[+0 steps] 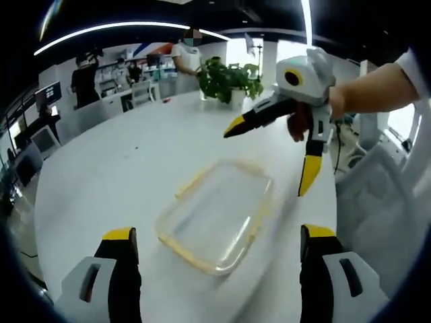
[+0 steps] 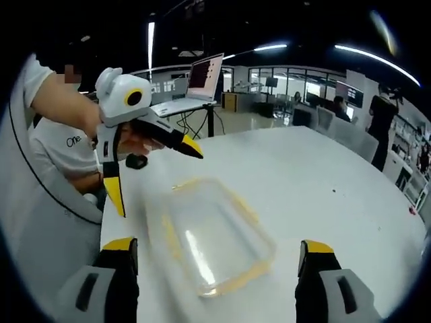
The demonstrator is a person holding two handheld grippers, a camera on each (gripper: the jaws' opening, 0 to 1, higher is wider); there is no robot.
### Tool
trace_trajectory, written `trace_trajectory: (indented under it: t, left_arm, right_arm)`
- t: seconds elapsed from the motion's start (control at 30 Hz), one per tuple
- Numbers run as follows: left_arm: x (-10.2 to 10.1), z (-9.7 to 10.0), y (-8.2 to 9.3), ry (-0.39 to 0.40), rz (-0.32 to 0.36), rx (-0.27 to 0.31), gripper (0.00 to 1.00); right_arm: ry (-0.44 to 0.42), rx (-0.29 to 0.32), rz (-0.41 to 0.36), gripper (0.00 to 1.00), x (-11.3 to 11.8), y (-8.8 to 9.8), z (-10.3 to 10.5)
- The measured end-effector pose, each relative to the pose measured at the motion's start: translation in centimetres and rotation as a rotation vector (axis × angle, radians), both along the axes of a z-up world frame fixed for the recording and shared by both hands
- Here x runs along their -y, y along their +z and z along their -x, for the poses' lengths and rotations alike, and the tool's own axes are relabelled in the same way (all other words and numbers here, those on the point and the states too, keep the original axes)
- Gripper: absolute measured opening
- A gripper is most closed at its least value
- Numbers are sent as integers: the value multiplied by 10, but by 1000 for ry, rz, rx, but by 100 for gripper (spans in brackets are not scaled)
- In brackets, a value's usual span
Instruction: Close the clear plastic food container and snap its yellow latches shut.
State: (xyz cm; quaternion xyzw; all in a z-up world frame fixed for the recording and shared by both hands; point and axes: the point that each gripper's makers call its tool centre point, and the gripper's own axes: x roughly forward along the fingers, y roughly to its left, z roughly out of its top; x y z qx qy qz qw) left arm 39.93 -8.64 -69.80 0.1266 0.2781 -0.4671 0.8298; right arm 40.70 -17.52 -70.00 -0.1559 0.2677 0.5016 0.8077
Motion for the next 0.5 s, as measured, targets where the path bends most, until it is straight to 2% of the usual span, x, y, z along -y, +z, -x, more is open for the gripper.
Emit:
trace_trajectory:
  t: [0.07,0.27,0.5]
  left_arm:
    - [0,3,4,9,12,0,99]
    - [1,13,14,15,22,19,99]
    - [6,32,20,-8,17,46,99]
  right_arm:
    - [-5,2,-24,99,-1,5,4]
    - [-17,3,-31,99,0,11,16]
    - [-13,11,-43,99,-1,19,33]
